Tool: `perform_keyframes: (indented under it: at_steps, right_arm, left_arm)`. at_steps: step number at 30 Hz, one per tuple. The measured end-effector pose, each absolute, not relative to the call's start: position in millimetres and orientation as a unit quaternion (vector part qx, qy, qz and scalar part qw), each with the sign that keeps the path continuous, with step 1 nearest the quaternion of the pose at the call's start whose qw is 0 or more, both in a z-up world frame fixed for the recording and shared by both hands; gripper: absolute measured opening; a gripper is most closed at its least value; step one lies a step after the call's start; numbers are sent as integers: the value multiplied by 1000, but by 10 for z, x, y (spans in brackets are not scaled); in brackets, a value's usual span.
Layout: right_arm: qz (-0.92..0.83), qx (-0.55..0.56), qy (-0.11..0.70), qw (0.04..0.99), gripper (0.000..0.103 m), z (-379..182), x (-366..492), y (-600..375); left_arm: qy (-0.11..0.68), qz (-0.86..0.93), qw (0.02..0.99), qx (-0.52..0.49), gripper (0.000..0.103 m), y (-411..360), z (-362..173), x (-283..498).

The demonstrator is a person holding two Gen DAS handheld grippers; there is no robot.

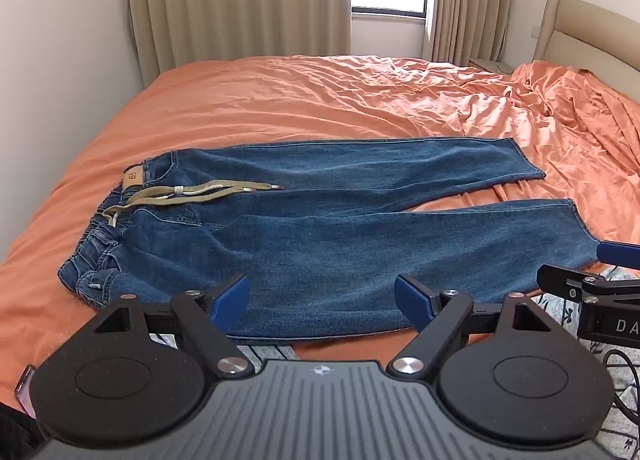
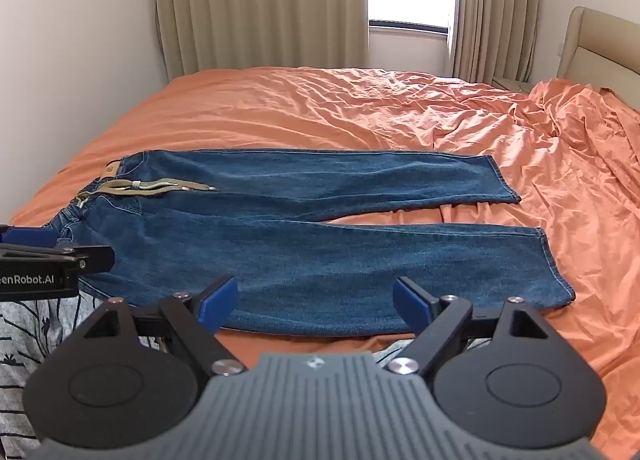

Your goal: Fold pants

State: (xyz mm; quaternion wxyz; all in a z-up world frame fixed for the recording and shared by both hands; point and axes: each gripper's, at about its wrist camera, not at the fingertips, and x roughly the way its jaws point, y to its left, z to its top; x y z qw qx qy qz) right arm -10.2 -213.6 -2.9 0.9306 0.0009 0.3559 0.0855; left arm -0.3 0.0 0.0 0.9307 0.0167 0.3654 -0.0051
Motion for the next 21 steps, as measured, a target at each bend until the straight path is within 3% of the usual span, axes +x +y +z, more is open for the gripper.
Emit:
perform_keyframes:
  at_steps: [21]
  right_arm:
    - [86, 4, 358, 930, 81, -72, -50, -2119]
  left_arm:
    - [371, -4, 928, 16, 96, 33, -31, 7]
